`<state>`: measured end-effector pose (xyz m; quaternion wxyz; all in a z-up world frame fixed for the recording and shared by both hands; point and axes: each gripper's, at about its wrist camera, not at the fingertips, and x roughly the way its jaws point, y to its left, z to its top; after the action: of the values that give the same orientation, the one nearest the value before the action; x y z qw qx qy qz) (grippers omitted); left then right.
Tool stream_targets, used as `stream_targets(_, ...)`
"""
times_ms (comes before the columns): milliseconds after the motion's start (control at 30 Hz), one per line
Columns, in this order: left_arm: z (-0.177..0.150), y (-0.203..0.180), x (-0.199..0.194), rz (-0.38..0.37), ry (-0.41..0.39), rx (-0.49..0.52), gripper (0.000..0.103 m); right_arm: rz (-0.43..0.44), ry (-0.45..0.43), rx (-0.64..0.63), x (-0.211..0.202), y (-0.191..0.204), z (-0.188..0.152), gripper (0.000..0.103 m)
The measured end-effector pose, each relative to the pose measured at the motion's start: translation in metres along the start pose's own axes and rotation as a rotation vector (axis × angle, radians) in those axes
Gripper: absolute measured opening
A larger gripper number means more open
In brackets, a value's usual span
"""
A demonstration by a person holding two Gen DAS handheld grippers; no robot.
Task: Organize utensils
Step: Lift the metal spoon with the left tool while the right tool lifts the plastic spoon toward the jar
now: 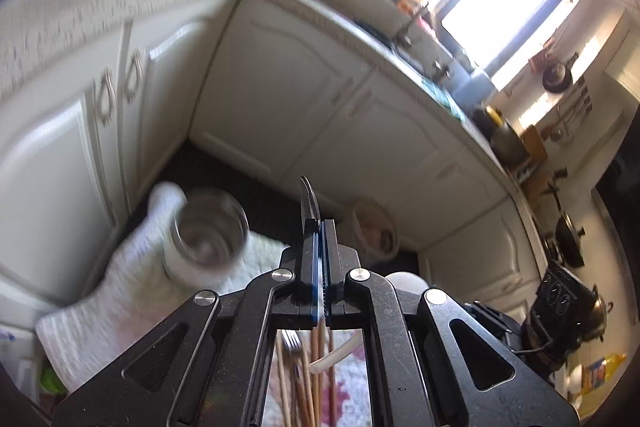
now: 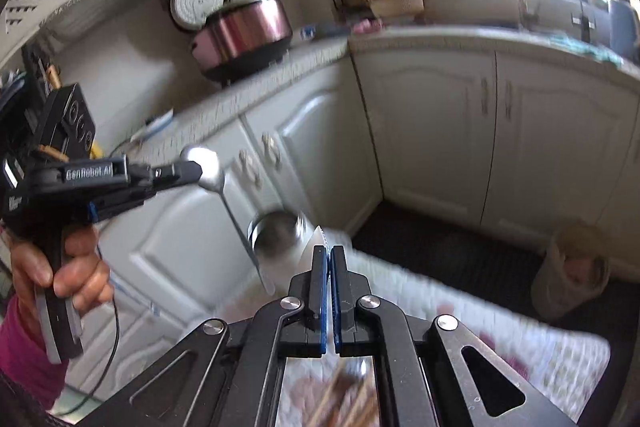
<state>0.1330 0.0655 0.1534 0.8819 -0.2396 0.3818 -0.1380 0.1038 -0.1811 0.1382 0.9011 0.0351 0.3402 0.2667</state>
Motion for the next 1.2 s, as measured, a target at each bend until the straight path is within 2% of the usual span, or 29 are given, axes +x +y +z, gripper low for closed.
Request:
stream_targets(200, 0.038, 0.016, 0.008, 0.062, -0.073, -0.006, 0.0, -0.041, -0.052, -0.025, 0.043, 0.025, 0.054, 0.001)
stream_targets(367, 0.05, 0.042, 0.029, 0.09, -0.068, -0.042, 0.0, -0.063, -0.035, -0.075, 0.088, 0.041, 0.07, 0.001)
stream_targets(567, 0.034, 0.065, 0.054, 0.123, -0.025, -0.053, 0.0, -0.083, 0.037, -0.122, 0.136, 0.048, 0.055, 0.001)
stream_targets(767, 0.014, 0.077, 0.066, 0.174, -0.001, -0.04, 0.0, -0.066, 0.106, -0.099, 0.164, 0.043, 0.033, 0.001)
stream_targets(1133, -0.004, 0.087, 0.074, 0.22, 0.012, -0.046, 0.0, -0.024, 0.192, -0.081, 0.179, 0.041, 0.018, 0.002)
stream_targets(1200, -0.006, 0.087, 0.072, 0.226, 0.01, -0.048, 0.0, -0.027, 0.198, -0.074, 0.177, 0.041, 0.017, 0.007)
